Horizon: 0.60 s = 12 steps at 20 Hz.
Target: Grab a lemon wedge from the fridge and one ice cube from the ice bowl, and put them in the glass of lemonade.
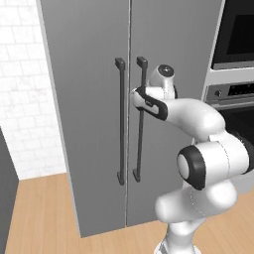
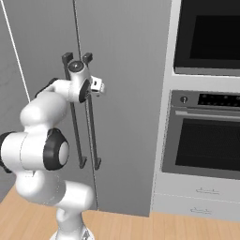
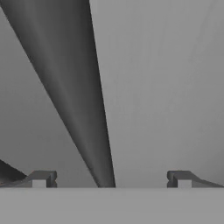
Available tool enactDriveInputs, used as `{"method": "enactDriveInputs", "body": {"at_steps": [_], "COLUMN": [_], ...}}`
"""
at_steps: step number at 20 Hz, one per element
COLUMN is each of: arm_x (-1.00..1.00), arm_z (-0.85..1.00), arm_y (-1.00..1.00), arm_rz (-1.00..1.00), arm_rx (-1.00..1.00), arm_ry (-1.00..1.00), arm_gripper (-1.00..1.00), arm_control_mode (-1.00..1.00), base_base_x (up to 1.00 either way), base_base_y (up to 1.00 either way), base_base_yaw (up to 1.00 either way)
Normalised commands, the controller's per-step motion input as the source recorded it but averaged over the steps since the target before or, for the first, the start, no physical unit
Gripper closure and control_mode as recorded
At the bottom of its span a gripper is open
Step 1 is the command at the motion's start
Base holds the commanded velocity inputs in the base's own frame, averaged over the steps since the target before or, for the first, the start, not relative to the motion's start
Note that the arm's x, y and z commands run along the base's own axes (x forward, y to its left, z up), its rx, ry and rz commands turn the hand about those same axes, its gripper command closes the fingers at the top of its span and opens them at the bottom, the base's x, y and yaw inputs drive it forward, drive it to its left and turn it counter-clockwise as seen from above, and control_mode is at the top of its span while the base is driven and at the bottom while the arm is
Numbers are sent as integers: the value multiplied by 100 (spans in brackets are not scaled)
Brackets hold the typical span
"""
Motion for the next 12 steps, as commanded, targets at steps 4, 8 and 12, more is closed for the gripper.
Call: {"method": "enactDriveInputs", "body": {"at_steps": [4,8,12], "arm_x": [56,37,21], "arm_z": [-39,-9,-8], "arm_y": [7,12,6], "arm_rz": [0,0,0], "arm_rx": [0,0,0], "arm_ry": [0,0,0], "arm_gripper": [-100,-100,-100], "arm_control_mode": [-100,-100,-100], "base_base_x": [0,0,0], "base_base_y": [0,0,0], "base_base_yaw": [0,0,0]}}
